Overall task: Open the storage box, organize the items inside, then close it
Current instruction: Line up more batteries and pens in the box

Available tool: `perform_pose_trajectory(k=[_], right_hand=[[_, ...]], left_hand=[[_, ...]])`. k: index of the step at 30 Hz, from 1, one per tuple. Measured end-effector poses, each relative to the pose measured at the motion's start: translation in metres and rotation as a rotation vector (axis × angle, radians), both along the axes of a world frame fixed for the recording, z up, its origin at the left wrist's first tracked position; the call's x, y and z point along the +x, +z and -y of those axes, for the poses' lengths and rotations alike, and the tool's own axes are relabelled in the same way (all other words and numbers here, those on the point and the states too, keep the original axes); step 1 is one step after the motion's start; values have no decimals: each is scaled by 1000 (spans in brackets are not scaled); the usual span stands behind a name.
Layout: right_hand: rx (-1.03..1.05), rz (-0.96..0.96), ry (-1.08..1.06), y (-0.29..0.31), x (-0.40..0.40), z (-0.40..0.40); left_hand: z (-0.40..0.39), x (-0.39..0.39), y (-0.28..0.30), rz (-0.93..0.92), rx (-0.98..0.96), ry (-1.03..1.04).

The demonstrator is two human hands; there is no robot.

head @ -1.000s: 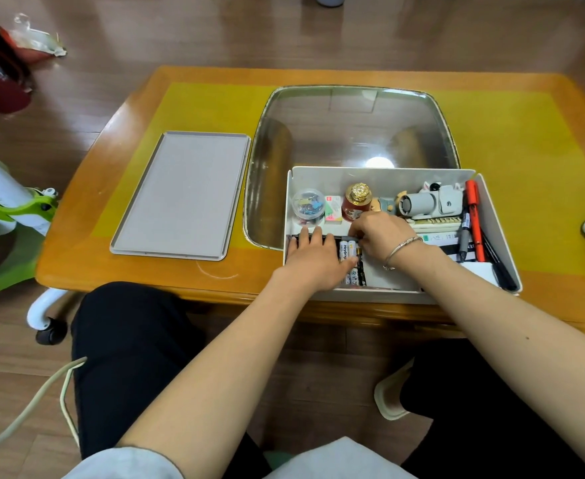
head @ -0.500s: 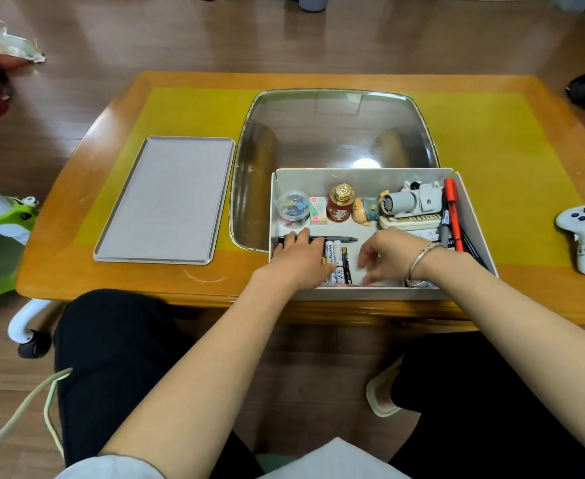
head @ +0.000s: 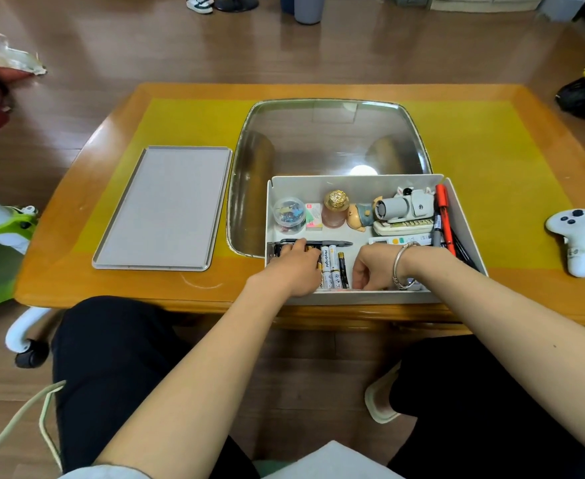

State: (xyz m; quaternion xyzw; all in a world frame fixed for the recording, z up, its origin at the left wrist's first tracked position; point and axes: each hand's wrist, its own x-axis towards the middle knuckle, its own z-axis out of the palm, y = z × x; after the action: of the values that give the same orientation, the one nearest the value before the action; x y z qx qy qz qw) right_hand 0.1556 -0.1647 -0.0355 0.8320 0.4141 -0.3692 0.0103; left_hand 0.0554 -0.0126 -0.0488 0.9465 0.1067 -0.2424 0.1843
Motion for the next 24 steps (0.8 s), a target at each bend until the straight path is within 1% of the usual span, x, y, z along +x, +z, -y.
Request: perform_pose_trajectory(k=[4, 9, 13, 16, 19, 22, 24], right_hand=[[-10, -75, -16, 1, 0, 0], [-45, -116, 0, 3, -1, 1], [-3, -131, -34, 11, 1, 3], [112, -96, -132, 18, 6, 10], [332, -40, -304, 22, 10, 20], [557, -4, -472, 25, 12, 27], [653, 44, -530, 28, 12, 29]], left_hand=[[0, 0, 0, -4, -4, 3], [0, 0, 1, -9, -10, 2], [-1, 0, 0, -6, -21, 3], [-2, 2, 0, 20, -35, 19], [-2, 2, -1, 129, -27, 10], [5, 6, 0, 257, 2, -72], [13, 12, 1, 293, 9, -137]])
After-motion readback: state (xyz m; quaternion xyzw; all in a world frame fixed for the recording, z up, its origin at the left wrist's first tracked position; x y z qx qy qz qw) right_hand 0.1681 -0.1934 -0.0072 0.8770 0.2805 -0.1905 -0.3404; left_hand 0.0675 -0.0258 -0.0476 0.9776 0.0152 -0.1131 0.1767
